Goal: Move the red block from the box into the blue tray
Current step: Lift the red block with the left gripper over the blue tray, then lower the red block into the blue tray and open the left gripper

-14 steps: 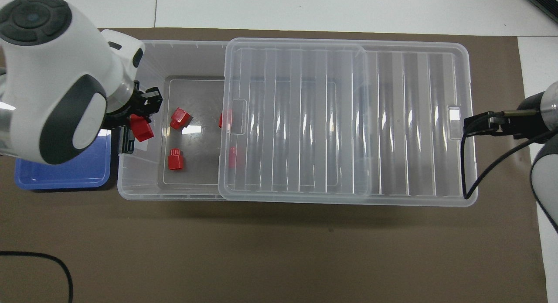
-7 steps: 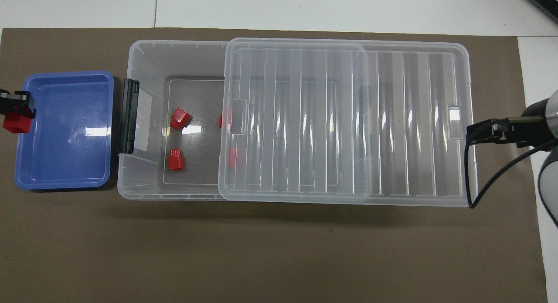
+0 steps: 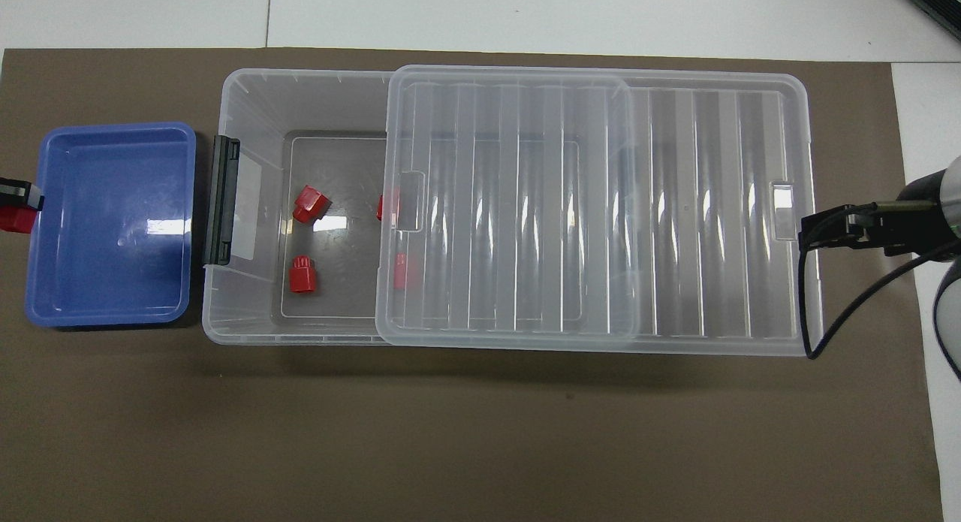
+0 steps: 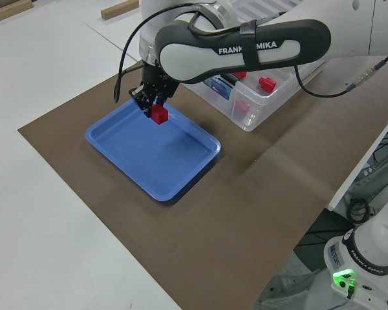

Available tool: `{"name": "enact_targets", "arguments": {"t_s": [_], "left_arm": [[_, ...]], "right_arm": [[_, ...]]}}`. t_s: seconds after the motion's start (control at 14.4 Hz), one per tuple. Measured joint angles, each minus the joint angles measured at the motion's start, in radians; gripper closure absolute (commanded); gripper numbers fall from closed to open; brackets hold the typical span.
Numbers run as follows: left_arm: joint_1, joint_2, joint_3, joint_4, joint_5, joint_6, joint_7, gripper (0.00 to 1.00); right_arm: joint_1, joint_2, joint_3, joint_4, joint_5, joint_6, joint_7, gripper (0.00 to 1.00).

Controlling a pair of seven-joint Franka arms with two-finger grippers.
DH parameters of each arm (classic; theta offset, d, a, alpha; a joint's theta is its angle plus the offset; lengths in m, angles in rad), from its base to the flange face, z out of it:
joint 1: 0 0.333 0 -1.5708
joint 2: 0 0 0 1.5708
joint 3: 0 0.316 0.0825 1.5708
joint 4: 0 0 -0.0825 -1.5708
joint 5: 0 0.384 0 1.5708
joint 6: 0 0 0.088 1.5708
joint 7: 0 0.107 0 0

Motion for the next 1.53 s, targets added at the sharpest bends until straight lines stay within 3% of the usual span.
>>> {"name": "enact_targets", "arguments": {"t_s": [0.28,0.56,0.97,1.04,1.25,1.32,1.39,1.46,1.53], "left_arm": [[-0.003,0.002,-0.009,-0.110,-0.019,0.098,0.000,0.97],[-0.009,-0.004,-0.011,-0.261,-0.019,0.278,0.014,0.97],[-0.018,-0.008,-0.013,-0.280,-0.019,0.297,0.055,0.96],[-0.018,-0.009,-0.013,-0.282,-0.019,0.298,0.056,0.96],[-0.018,-0.010,-0.012,-0.312,-0.019,0.331,0.057,0.95],[-0.018,-0.009,-0.012,-0.331,-0.019,0.356,0.057,0.94],[-0.018,-0.011,-0.012,-0.346,-0.019,0.381,0.057,0.92],[-0.018,-0.017,-0.012,-0.353,-0.019,0.389,0.058,0.77],[-0.018,-0.020,-0.012,-0.357,-0.019,0.393,0.058,0.38]], "right_arm": [[0.001,0.000,0.000,0.000,0.000,0.000,0.000,0.00],[0.001,0.000,0.000,0.000,0.000,0.000,0.000,0.00],[0.000,0.000,0.000,-0.001,-0.001,0.006,0.000,0.01],[-0.001,0.000,0.000,-0.003,-0.001,0.024,0.000,0.06],[-0.021,0.000,-0.002,-0.034,-0.001,0.099,0.000,0.33],[-0.031,0.001,-0.003,-0.053,-0.002,0.130,0.000,0.62],[-0.042,0.003,-0.003,-0.073,-0.002,0.163,0.000,0.84],[-0.052,0.008,-0.003,-0.090,-0.002,0.197,0.000,1.00],[-0.063,0.016,-0.004,-0.104,-0.002,0.229,0.000,1.00]]}}
